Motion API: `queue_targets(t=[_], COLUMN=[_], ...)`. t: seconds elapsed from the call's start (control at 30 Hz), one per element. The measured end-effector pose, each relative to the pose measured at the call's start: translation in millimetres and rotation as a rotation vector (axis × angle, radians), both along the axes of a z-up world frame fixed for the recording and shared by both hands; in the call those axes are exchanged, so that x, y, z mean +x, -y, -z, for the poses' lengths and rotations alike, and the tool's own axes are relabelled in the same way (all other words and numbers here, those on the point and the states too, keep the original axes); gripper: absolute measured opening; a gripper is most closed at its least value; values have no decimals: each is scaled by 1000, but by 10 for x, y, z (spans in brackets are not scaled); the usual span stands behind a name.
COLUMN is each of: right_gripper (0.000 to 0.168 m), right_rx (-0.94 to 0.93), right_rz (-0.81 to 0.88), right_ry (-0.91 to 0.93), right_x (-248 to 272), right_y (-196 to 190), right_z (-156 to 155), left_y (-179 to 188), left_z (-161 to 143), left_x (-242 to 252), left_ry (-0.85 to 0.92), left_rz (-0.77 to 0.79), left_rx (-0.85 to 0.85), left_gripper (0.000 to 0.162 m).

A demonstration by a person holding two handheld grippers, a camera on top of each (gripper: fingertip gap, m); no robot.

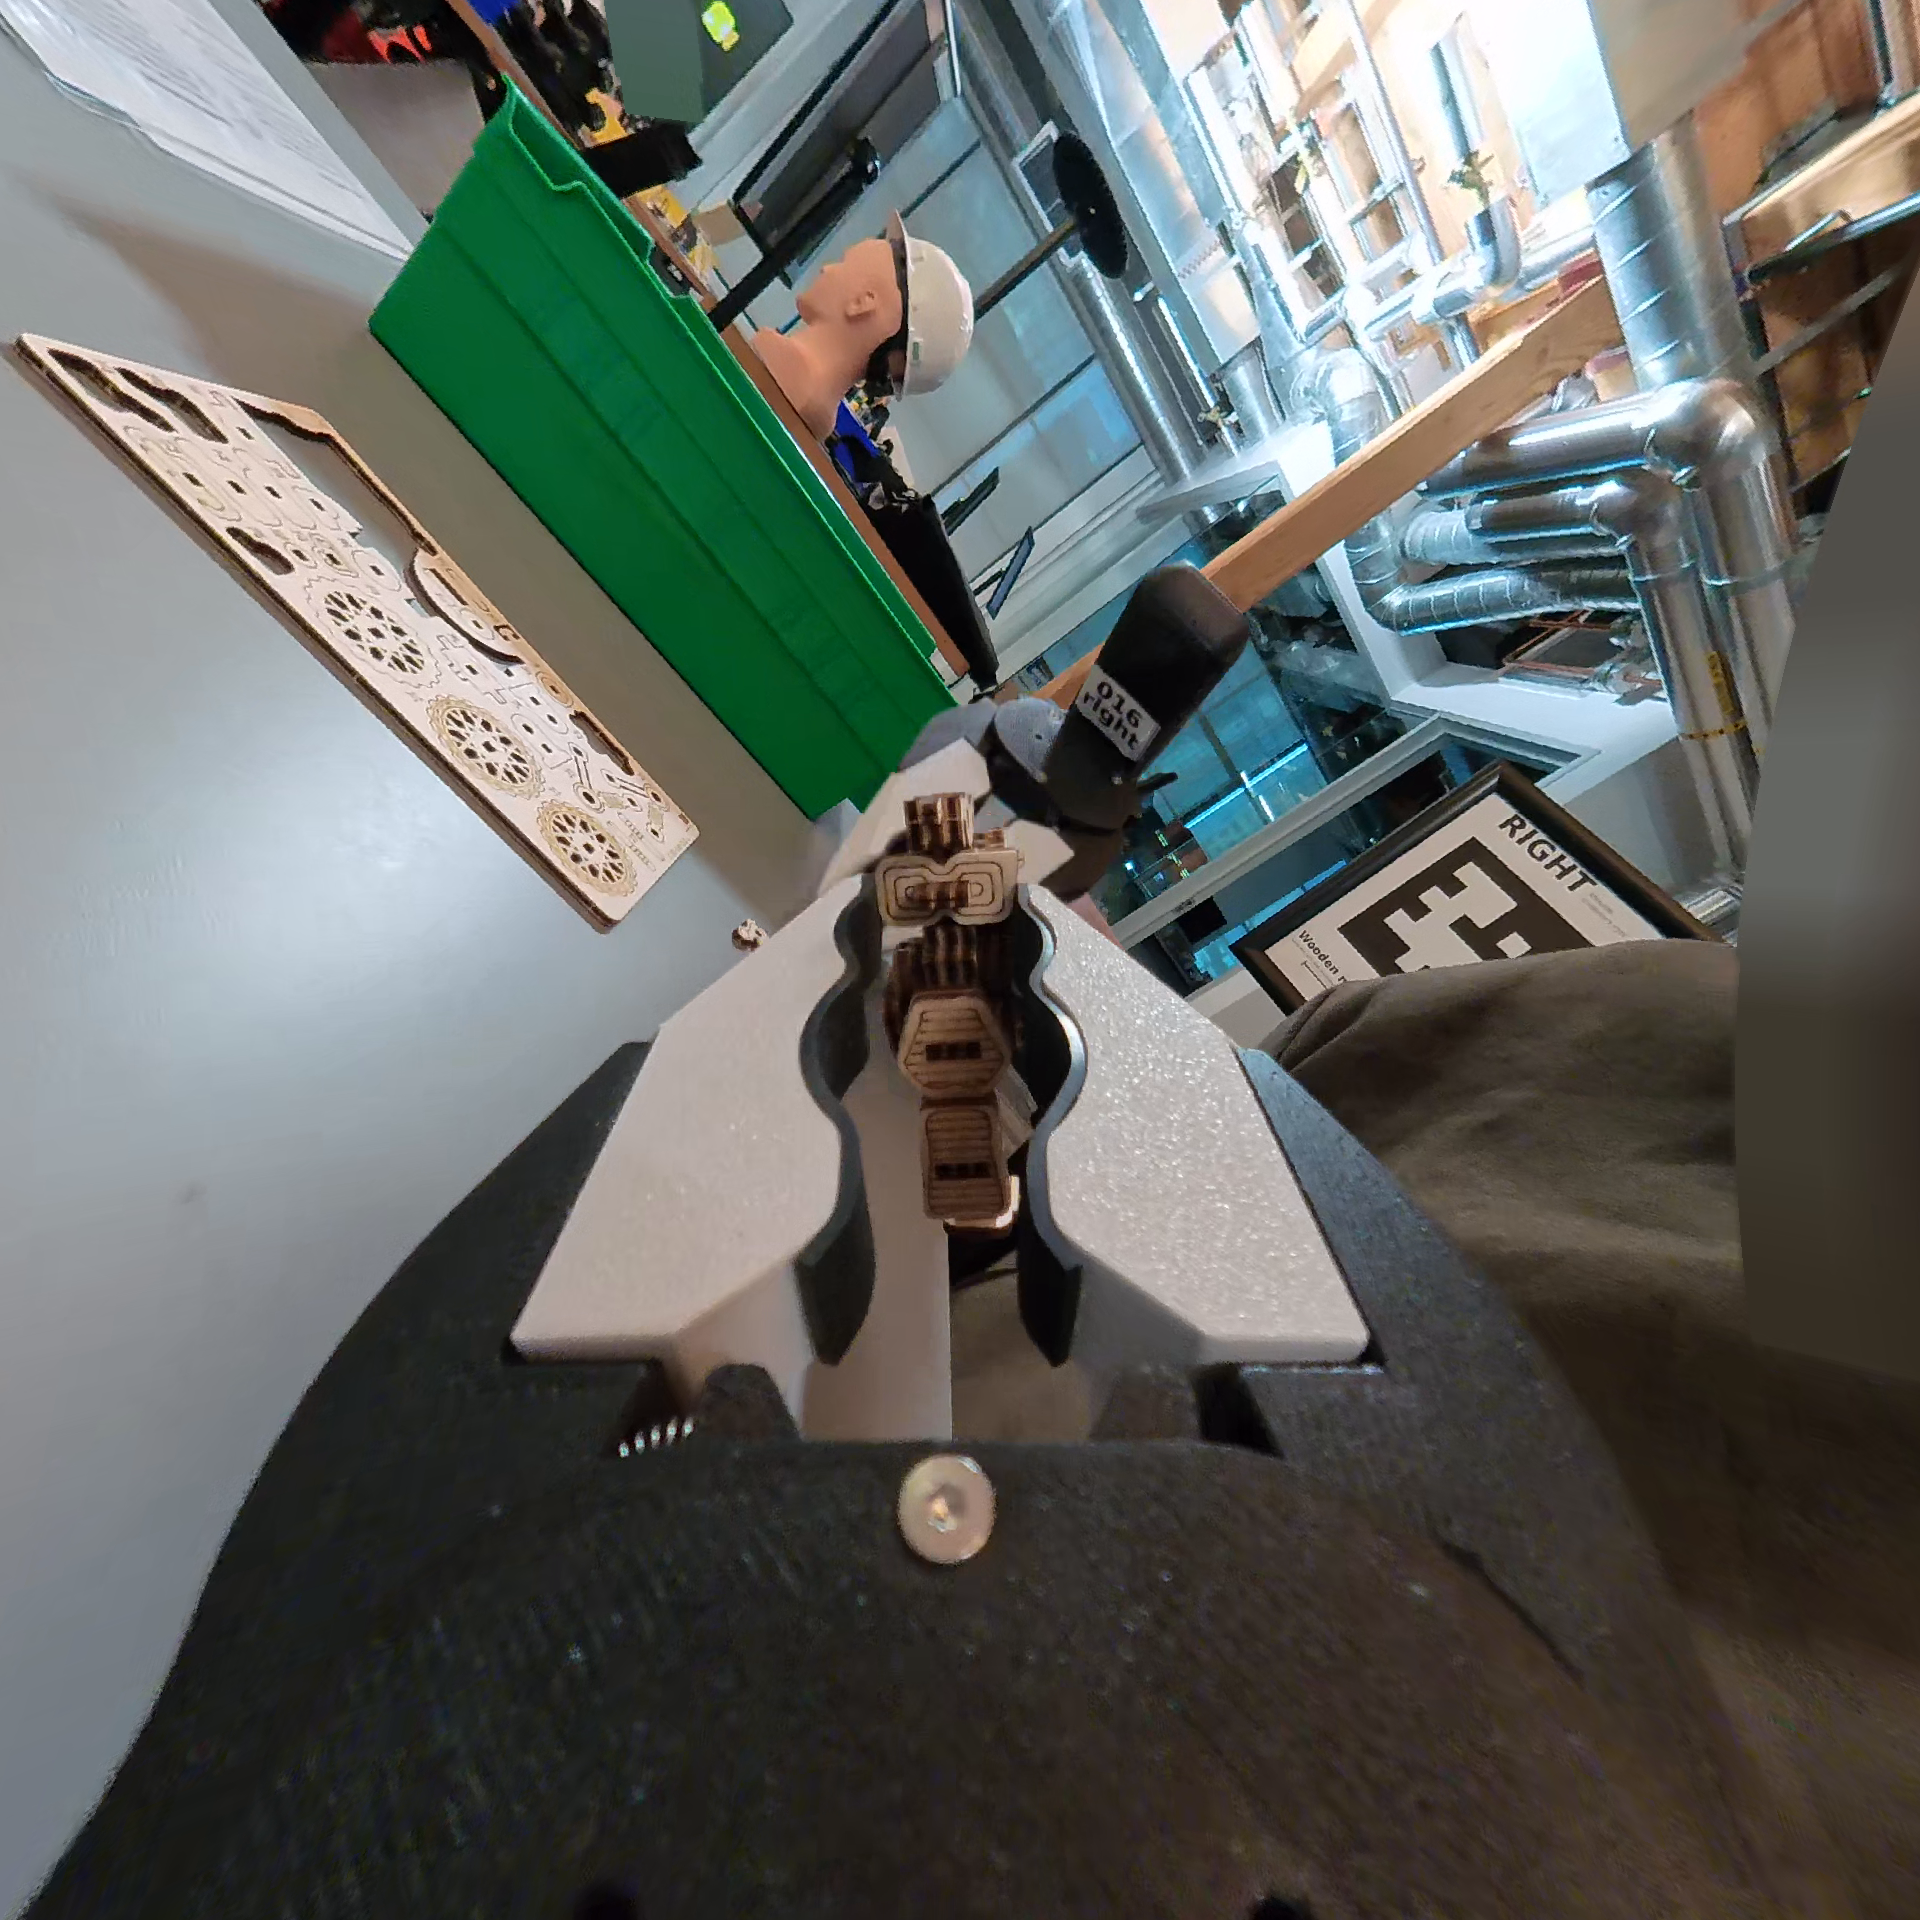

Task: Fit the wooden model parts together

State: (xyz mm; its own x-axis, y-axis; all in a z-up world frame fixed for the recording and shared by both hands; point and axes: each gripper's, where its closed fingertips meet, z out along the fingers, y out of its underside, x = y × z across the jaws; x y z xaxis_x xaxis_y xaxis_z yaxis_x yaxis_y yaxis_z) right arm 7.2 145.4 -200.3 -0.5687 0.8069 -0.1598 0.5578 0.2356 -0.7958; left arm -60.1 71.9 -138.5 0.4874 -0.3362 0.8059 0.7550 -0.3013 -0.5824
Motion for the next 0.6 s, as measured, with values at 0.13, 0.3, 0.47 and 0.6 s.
queue_targets(t=[0.13, 0.3, 0.47, 0.6], right_gripper=[22, 18, 19, 22], right_rx=[20, 61, 108, 131], right_rz=[31, 47, 53, 66], right_ry=[50, 96, 136, 152], right_x=[5, 51, 69, 67], right_y=[-134, -236, -253, -269], right_z=[85, 182, 283, 323], left_y=[7, 16, 11, 9], left_z=[30, 38, 54, 65], left_x=[49, 52, 53, 48], left_ry=[-6, -6, 11, 14], left_rz=[17, 16, 22, 20], left_rx=[-19, -24, -33, -39], left_gripper=[22, 22, 22, 22])
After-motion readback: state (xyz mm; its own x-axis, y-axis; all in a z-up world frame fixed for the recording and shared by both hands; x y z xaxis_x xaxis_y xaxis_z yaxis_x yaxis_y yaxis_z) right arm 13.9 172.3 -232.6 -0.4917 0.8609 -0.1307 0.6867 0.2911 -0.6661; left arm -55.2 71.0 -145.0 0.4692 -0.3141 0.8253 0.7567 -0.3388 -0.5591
